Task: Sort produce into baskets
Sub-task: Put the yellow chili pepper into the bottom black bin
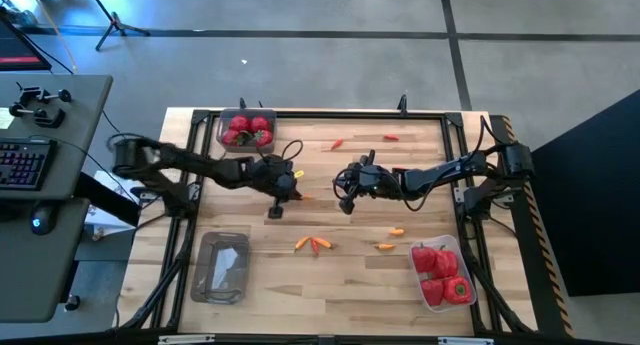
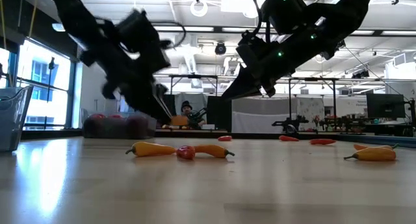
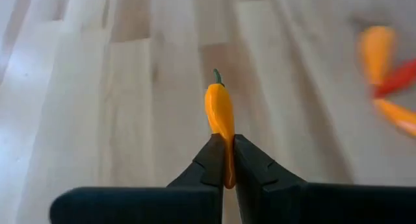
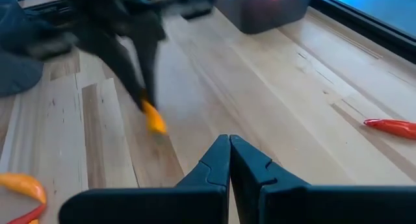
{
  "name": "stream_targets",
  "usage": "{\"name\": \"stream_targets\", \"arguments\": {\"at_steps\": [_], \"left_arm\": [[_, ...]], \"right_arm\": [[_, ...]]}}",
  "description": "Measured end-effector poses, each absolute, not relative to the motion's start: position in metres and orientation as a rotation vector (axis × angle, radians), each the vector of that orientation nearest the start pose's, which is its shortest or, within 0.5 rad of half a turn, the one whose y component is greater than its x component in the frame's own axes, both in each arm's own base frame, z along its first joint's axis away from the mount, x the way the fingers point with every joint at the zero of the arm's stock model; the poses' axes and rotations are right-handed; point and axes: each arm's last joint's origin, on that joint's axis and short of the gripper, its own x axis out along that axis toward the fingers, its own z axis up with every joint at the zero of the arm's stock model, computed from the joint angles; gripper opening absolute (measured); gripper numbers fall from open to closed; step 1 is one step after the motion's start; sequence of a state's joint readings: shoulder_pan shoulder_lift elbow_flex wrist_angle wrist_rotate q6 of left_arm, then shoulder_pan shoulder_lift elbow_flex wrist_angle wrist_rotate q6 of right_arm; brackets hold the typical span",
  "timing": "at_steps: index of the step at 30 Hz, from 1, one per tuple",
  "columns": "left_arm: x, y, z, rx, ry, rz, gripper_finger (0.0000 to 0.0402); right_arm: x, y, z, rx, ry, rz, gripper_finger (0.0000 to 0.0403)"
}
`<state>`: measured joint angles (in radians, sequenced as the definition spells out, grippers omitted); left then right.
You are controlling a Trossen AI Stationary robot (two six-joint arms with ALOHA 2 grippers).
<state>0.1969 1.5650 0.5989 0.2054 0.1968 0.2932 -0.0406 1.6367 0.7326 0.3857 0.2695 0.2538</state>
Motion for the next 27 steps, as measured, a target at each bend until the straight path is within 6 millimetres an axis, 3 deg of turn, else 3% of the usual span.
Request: {"name": "stream_targets", "arguments": {"at_steps": [5,13,19,27], "left_arm": [[0.248,0.024,0.179,0.133,0.708,-0.168,0.0001],[0.184,-0.027,0.235,-0.078,0.741,-0.276,0.0001],[0.146,-0.060,0.231,-0.177,0.922,-0.266,0.0000],[0.122,-0.097,0.220,-0.168,1.059,-0.256,0.0000]], "right_arm": [[0.319,-0.020,0.164,0.155,0.481,-0.356,0.0000],[0.319,-0.018,0.164,0.166,0.479,-0.351,0.0000],[0.319,-0.003,0.164,0.171,0.476,-0.329,0.0000],[0.318,0.025,0.165,0.209,0.454,-0.319,0.0000]]}}
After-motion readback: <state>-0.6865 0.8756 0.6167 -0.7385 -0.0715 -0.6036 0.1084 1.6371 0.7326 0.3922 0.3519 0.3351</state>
